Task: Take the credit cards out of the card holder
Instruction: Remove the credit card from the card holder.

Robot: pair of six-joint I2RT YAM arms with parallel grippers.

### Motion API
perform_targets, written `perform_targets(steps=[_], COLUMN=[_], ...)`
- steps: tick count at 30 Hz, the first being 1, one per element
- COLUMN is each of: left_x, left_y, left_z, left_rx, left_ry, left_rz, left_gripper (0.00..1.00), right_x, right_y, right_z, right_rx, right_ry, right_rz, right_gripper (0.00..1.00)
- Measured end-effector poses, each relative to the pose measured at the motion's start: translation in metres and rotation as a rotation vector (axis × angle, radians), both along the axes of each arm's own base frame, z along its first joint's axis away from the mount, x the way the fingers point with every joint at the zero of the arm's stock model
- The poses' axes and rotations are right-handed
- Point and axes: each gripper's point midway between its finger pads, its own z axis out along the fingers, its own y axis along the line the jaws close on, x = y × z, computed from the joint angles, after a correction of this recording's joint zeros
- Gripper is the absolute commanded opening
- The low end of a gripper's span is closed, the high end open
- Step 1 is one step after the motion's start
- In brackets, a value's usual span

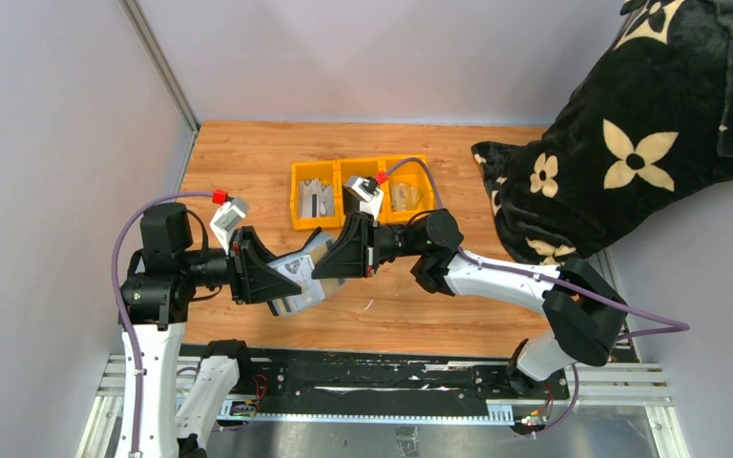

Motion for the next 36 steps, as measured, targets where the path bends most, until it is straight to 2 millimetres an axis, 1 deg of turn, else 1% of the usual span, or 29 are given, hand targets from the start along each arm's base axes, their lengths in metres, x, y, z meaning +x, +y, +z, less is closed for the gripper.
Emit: perform_targets(steps=[1, 4, 9, 13, 15, 18, 21, 27, 29, 31, 32, 36], left_x=[0.0, -0.001, 0.001, 0.0, 0.0, 0.0, 0.0, 0.0, 0.001, 0.001, 0.001, 0.003], left_y=[0.0, 0.0, 0.0, 0.0, 0.0, 0.0, 0.0, 0.0, 0.0, 0.0, 0.0, 0.001], left_z=[0.001, 0.002, 0.003, 0.006, 0.008, 0.009, 0.009, 0.008, 0.008, 0.008, 0.008, 0.007], left_rx=[0.0, -0.001, 0.005, 0.008, 0.007, 0.007, 0.008, 0.01, 0.011, 0.012, 0.013, 0.019], left_ry=[-0.003, -0.005, -0.004, -0.016, -0.023, -0.026, -0.026, -0.026, -0.026, -0.026, -0.026, -0.029], left_rz=[0.0, 0.0, 0.009, 0.013, 0.012, 0.011, 0.012, 0.015, 0.017, 0.019, 0.019, 0.029], left_gripper=[0.26, 0.28, 0.36, 0.35, 0.32, 0.31, 0.26, 0.04, 0.0, 0.0, 0.0, 0.0], right_x=[0.0, 0.001, 0.005, 0.015, 0.018, 0.019, 0.021, 0.02, 0.017, 0.015, 0.014, 0.013], right_y=[0.0, -0.001, -0.005, -0.015, -0.019, -0.022, -0.022, -0.021, -0.021, -0.019, -0.018, -0.014], right_z=[0.001, 0.002, 0.001, 0.0, 0.005, 0.009, 0.007, 0.006, 0.006, 0.005, 0.005, 0.0], right_rx=[0.0, 0.007, 0.01, 0.007, 0.019, 0.031, 0.03, 0.028, 0.029, 0.031, 0.032, 0.026], right_ry=[0.004, 0.003, 0.016, 0.013, 0.0, -0.012, -0.012, -0.014, -0.016, -0.015, -0.013, -0.003], right_rz=[0.001, 0.0, -0.037, -0.112, -0.141, -0.165, -0.182, -0.186, -0.178, -0.168, -0.164, -0.146], right_gripper=[0.0, 0.0, 0.0, 0.0, 0.0, 0.0, 0.0, 0.0, 0.06, 0.11, 0.17, 0.24])
